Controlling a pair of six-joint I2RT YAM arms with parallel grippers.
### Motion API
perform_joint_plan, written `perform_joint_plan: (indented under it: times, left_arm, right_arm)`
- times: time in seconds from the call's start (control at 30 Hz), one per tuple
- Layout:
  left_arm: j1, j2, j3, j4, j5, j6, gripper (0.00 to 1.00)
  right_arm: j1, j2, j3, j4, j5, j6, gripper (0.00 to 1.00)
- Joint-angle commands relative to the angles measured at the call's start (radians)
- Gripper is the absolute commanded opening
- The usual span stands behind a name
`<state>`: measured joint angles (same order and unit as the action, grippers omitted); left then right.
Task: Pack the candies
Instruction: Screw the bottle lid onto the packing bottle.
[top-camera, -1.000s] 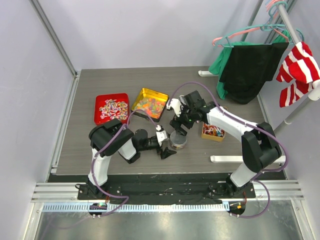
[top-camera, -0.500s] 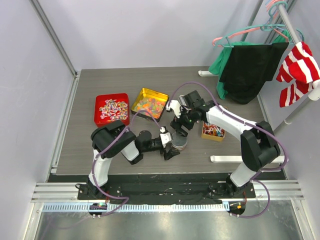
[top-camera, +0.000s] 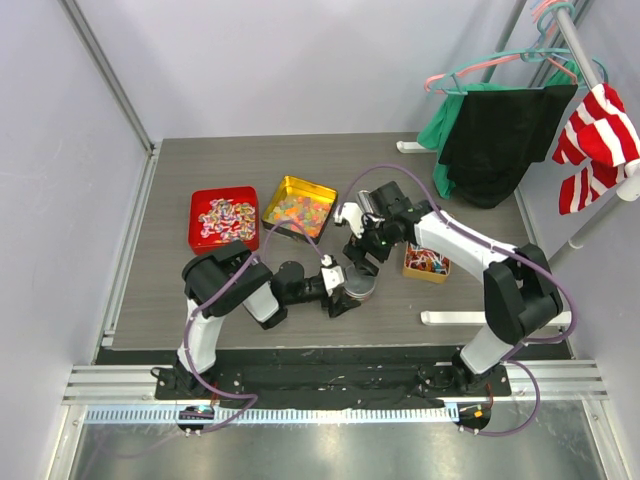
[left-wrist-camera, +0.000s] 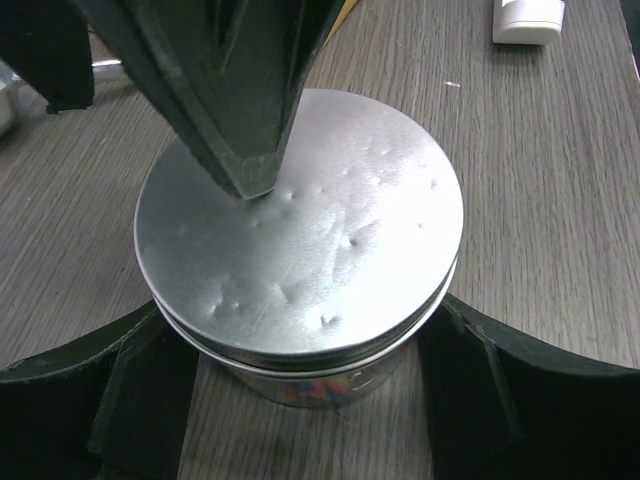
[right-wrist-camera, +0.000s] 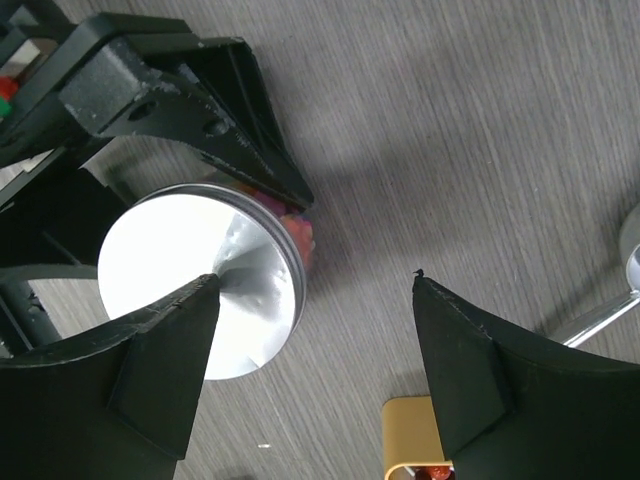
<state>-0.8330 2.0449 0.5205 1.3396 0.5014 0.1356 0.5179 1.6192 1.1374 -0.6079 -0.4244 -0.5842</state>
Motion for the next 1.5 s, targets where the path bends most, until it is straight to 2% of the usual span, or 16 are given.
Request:
perform_joint_plan:
  times: [0.0, 0.03, 0.07, 0.23, 0.33, 0.5, 0.7, 0.73, 0.77, 0.83, 0.87, 1.13, 1.47]
  left_arm:
    - [-0.006, 0.02, 0.003, 0.208, 0.011, 0.052, 0.63]
    - [-0.006, 0.024, 0.006, 0.208, 0.015, 0.044, 0.59]
    - [-0.006, 0.027, 0.007, 0.208, 0.02, 0.044, 0.58]
    - [-0.008, 0.032, 0.012, 0.208, 0.022, 0.039, 0.56]
    - [-0.008, 0.038, 0.018, 0.208, 0.02, 0.036, 0.47]
    - [-0.008, 0.037, 0.016, 0.208, 0.017, 0.041, 0.47]
    - [-0.005, 0.035, 0.018, 0.208, 0.002, 0.041, 0.46]
    - [-0.003, 0.035, 0.018, 0.208, -0.006, 0.041, 0.43]
    - [-0.003, 0.035, 0.018, 0.208, -0.009, 0.039, 0.33]
    - [-0.002, 0.035, 0.019, 0.208, -0.02, 0.033, 0.24]
    - [-0.003, 0.035, 0.019, 0.208, -0.024, 0.032, 0.18]
    - [0.0, 0.037, 0.024, 0.208, -0.027, 0.027, 0.14]
    - [0.003, 0.034, 0.024, 0.208, -0.037, 0.018, 0.1]
  right_arm:
    - [-0.016, -0.045, 0.01, -0.032, -0.065, -0.019, 0.81]
    - [-0.016, -0.042, 0.009, -0.032, -0.082, -0.016, 0.78]
    - [-0.018, -0.038, 0.01, -0.035, -0.115, -0.008, 0.72]
    - [-0.019, 0.004, 0.045, -0.067, -0.18, 0.001, 0.66]
    - [-0.019, 0.011, 0.056, -0.078, -0.201, 0.004, 0.62]
    - [-0.019, 0.031, 0.061, -0.078, -0.205, 0.014, 0.52]
    - [-0.022, 0.027, 0.055, -0.082, -0.189, 0.02, 0.28]
    - [-0.022, 0.027, 0.053, -0.085, -0.179, 0.018, 0.27]
    - [-0.027, 0.024, 0.053, -0.089, -0.175, 0.017, 0.26]
    - [-0.03, 0.022, 0.05, -0.101, -0.172, 0.012, 0.22]
    - [-0.032, 0.022, 0.051, -0.107, -0.171, 0.011, 0.21]
    - [-0.038, 0.033, 0.056, -0.167, -0.149, -0.016, 0.2]
    - [-0.041, 0.007, -0.033, -0.196, -0.122, -0.034, 0.17]
